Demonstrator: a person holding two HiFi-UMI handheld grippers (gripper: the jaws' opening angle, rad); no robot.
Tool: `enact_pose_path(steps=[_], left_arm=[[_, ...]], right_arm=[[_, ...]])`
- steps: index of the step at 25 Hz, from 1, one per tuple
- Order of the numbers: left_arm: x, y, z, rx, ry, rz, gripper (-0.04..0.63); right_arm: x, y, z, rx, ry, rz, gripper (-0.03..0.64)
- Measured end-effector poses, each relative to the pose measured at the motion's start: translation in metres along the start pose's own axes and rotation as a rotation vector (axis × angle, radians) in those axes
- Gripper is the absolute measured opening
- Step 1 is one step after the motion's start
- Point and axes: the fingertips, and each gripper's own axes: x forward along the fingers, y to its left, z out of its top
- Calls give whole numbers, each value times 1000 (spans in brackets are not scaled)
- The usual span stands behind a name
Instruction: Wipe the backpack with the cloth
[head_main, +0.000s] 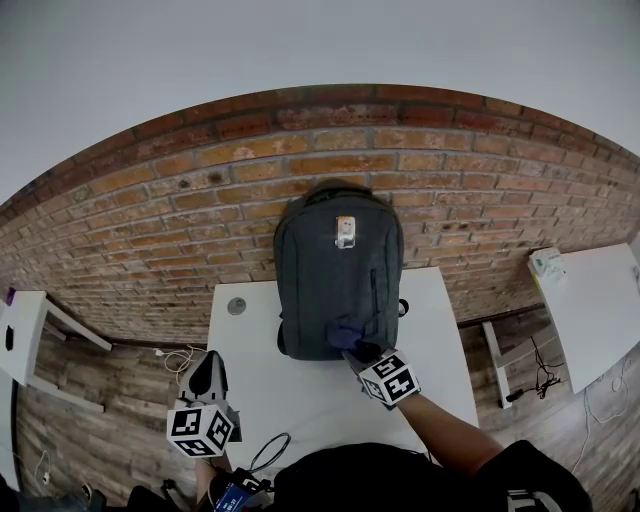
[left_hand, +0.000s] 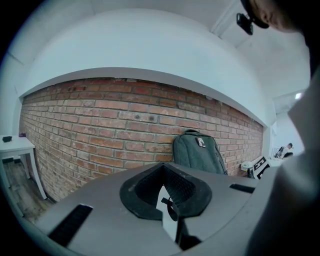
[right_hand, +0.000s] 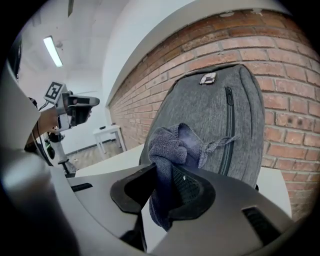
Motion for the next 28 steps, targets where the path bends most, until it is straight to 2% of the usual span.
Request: enact_pose_path(steps=[5, 16, 22, 28], left_arm=[[0, -1, 0, 4, 4, -4, -6], [-2, 1, -1, -2, 5, -3, -6], [0, -6, -5, -8, 10, -15, -6], [-2, -4, -5, -12, 7, -12, -6]], right_arm=[[9, 7, -44, -3, 109, 6, 87], [19, 22, -87, -29, 239, 20, 87], [19, 21, -67, -41, 203, 21, 87], [16, 20, -18, -61, 78, -11, 87]])
